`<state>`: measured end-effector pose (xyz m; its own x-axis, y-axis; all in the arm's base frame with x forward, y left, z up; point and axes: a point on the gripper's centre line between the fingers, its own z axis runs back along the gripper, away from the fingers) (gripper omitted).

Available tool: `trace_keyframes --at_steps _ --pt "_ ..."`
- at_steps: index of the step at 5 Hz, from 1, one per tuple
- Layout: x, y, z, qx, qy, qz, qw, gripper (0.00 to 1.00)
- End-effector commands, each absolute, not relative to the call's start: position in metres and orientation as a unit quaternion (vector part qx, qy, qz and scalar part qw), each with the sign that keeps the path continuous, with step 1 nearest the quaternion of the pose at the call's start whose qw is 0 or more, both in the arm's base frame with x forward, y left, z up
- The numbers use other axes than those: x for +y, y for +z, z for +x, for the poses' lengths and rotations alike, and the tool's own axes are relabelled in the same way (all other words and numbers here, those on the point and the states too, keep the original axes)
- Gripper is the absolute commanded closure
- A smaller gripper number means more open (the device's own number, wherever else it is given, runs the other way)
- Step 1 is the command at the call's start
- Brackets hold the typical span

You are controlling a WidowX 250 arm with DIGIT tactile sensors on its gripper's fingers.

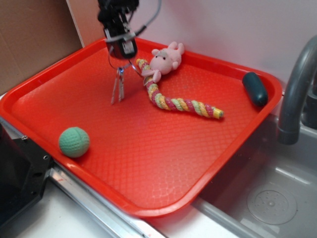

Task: Grab the silver keys.

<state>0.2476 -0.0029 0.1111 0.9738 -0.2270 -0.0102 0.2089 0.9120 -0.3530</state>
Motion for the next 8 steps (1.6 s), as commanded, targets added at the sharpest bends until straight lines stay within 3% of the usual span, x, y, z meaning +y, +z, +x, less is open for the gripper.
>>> trace_keyframes --at_steps 1,3,6,8 --pt "-0.058 0.194 0.19 -0.008 -0.099 -0.07 0.993 1.0" --pt "-0.058 0.198 0.186 0.01 0.013 0.012 1.0 1.0" --pt "-0.045 0.205 0.172 -0.041 0.032 -0.006 0.999 1.0" --pt "-0.022 0.217 0.145 -0.073 0.105 -0.018 0.992 1.0"
